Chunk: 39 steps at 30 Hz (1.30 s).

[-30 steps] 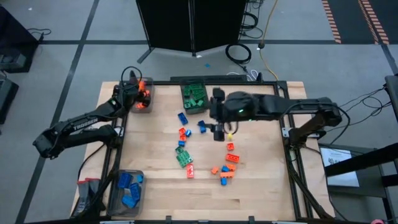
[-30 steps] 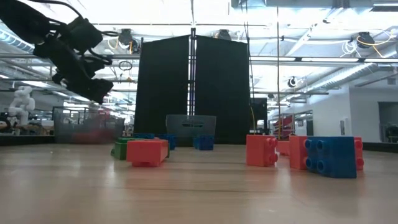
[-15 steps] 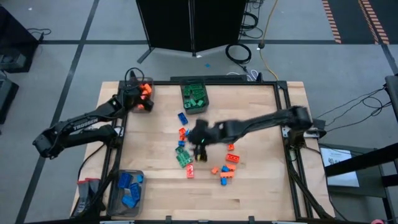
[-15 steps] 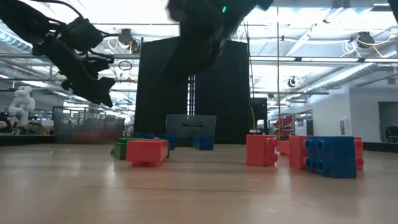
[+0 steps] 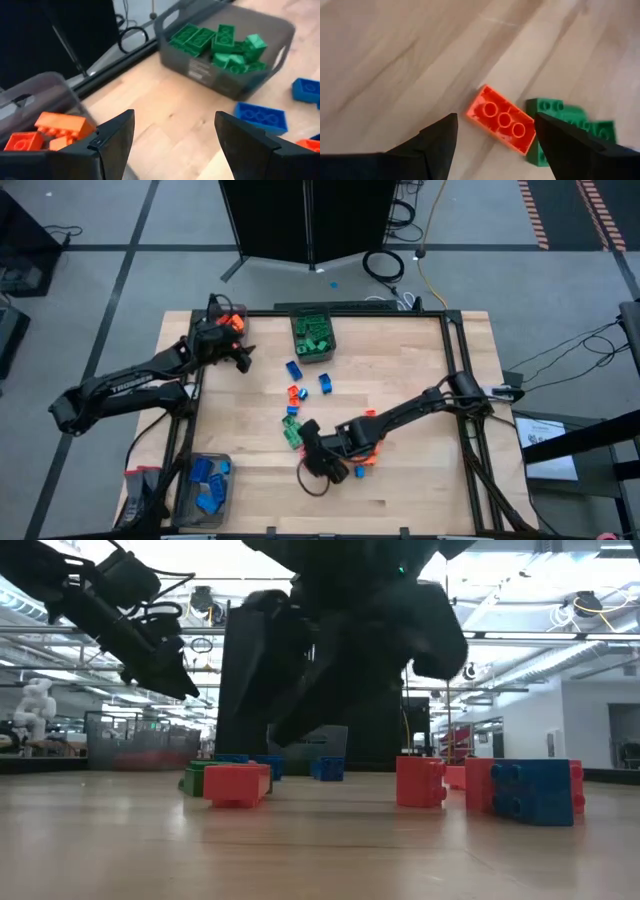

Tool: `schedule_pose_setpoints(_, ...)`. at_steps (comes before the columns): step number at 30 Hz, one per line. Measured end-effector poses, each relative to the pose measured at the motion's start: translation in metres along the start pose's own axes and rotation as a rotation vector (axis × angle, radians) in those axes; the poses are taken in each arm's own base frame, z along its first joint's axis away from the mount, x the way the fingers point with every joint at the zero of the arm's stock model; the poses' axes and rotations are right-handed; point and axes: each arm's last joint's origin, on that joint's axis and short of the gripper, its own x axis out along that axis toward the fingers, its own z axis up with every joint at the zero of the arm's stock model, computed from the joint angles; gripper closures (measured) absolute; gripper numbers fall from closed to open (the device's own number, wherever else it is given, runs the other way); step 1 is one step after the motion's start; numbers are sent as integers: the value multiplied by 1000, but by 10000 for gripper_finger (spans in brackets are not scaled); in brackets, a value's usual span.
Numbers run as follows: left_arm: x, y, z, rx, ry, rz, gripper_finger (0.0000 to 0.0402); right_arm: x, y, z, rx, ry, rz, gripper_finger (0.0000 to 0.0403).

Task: Sort blocks
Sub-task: Put the orange game piece into the top left black transparent bin

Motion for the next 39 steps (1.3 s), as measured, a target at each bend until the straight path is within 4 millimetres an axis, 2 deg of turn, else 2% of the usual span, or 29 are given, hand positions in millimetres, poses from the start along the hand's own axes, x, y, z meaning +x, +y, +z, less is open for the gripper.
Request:
schedule_pose_setpoints(4, -2, -4, 0, 13, -8, -25, 126, 0, -2, 2, -99, -8, -50, 145)
schedule_pose_setpoints(9, -3, -9, -3, 32, 24, -47, 126, 1, -8, 0, -141, -10, -55, 145)
schedule_pose_setpoints(14, -5, -15, -7, 40, 63, -94, 126, 1, -10, -1, -127, -11, -52, 145)
schedule_pose_setpoints(18, -7, -28, -9, 79, 72, -266, 126, -3, -13, 1, -2, 15, -150, 145)
schedule_pose_setpoints(20, -10, -36, -8, 124, 57, -356, 126, -15, -17, 10, 20, 5, -198, 145)
schedule_pose_setpoints(25, -19, -60, -8, 267, -8, -538, 126, -73, -28, 38, 43, -56, -260, 145)
schedule_pose_setpoints(31, -32, -86, -7, 358, -110, -669, 126, -134, -32, 34, 270, -19, -235, 145)
schedule_pose_setpoints(33, -35, -91, -7, 370, -136, -655, 126, -145, -34, 35, 341, -58, -250, 146)
schedule_pose_setpoints(35, -38, -95, -6, 375, -166, -641, 126, -139, -33, 35, 375, -80, -254, 152)
schedule_pose_setpoints(39, -41, -99, -7, 387, -180, -625, 126, -89, -27, 38, 350, -106, -191, 174)
